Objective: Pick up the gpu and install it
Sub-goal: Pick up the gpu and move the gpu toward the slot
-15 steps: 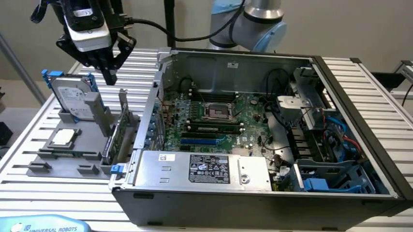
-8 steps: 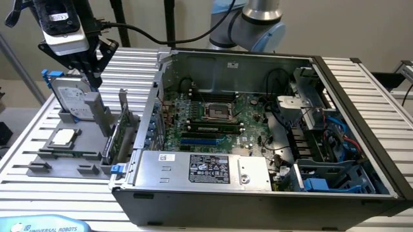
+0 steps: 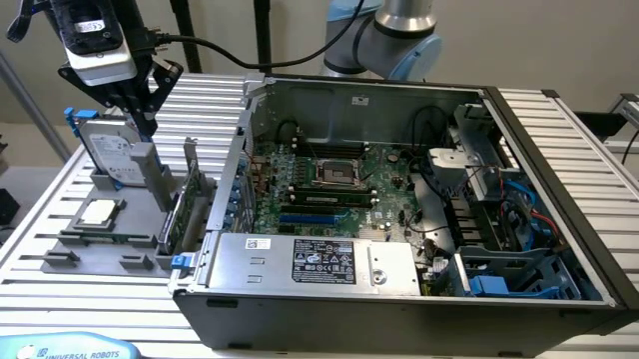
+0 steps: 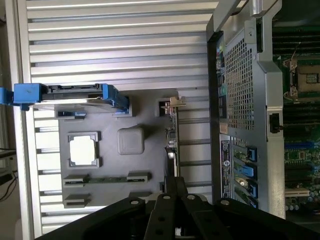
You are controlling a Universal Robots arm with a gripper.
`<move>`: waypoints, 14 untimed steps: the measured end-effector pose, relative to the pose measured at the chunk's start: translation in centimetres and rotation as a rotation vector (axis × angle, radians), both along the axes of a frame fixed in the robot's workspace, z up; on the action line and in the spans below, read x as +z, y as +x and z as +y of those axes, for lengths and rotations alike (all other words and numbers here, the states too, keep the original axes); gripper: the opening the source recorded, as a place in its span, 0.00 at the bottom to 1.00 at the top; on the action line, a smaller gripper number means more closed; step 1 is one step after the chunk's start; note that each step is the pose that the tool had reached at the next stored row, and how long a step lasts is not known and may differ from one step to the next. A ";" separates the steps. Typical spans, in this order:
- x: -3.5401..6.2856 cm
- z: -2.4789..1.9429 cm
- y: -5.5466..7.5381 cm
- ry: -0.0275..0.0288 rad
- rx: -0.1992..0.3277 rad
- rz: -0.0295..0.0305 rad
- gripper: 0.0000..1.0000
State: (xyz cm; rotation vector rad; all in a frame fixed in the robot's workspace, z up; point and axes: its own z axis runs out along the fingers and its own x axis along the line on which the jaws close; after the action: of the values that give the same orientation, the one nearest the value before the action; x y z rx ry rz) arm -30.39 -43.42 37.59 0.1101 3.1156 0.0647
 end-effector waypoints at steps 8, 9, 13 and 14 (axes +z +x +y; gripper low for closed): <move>0.00 0.00 0.0 0.0000 0.000 0.0000 0.12; 0.00 0.00 0.0 0.0000 0.000 -0.0001 0.18; 0.00 0.00 0.0 0.0000 0.000 0.0000 0.36; -0.01 0.00 0.0 0.0000 0.000 0.0000 0.42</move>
State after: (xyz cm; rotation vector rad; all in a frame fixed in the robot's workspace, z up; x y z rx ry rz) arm -30.40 -43.42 37.59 0.1101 3.1156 0.0647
